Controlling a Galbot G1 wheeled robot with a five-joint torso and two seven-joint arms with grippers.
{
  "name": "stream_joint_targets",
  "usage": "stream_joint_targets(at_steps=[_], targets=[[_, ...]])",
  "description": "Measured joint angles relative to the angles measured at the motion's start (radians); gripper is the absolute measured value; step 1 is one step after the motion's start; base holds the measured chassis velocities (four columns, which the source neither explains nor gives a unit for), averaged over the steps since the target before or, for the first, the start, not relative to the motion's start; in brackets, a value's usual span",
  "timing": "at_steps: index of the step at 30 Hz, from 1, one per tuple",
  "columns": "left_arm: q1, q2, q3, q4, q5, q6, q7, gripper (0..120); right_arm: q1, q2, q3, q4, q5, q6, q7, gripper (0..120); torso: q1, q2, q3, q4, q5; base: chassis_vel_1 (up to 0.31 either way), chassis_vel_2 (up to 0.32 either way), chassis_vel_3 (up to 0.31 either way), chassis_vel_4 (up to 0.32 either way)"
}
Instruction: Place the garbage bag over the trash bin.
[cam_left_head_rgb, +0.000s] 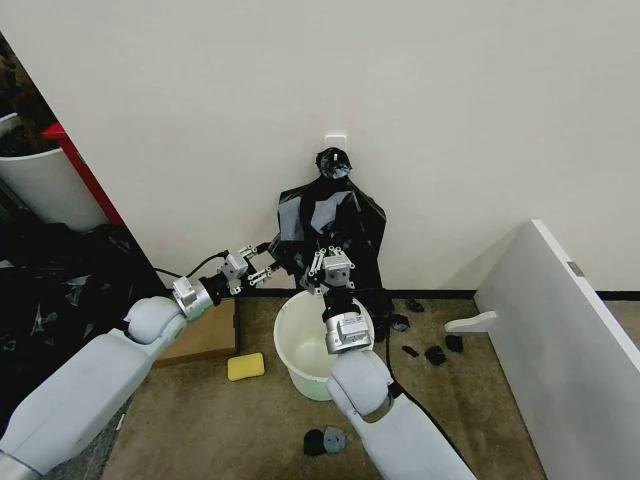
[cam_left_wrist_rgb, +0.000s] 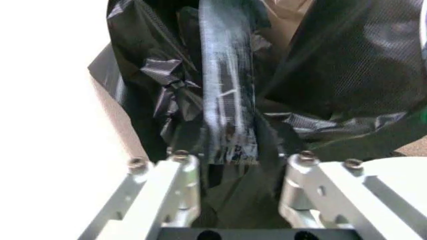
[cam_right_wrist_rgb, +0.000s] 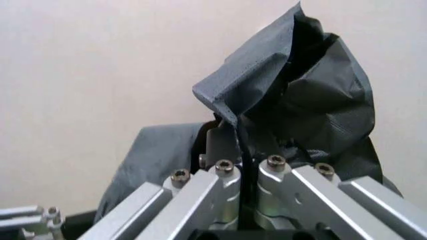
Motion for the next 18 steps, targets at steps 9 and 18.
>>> stream_joint_targets(at_steps=[9, 18], targets=[[0.042, 0.003, -0.035, -0.05, -0.071, 0.017, -0.016, 0, -0.012, -0.021, 0.002, 0.036, 0.044, 0.009, -0.005, 0, 0.0, 0.0, 0.0, -0.0003, 0.0001, 0.0, 0.0, 0.0, 0.0], [0.296, -0.018, -0.2, -0.248, -0.153, -0.01, -0.148, 0, -0.148, -0.229, -0.005, 0.192, 0.221, -0.022, 0.025, 0, 0.0, 0.0, 0.0, 0.0007, 0.0002, 0.0, 0.0, 0.0, 0.0]])
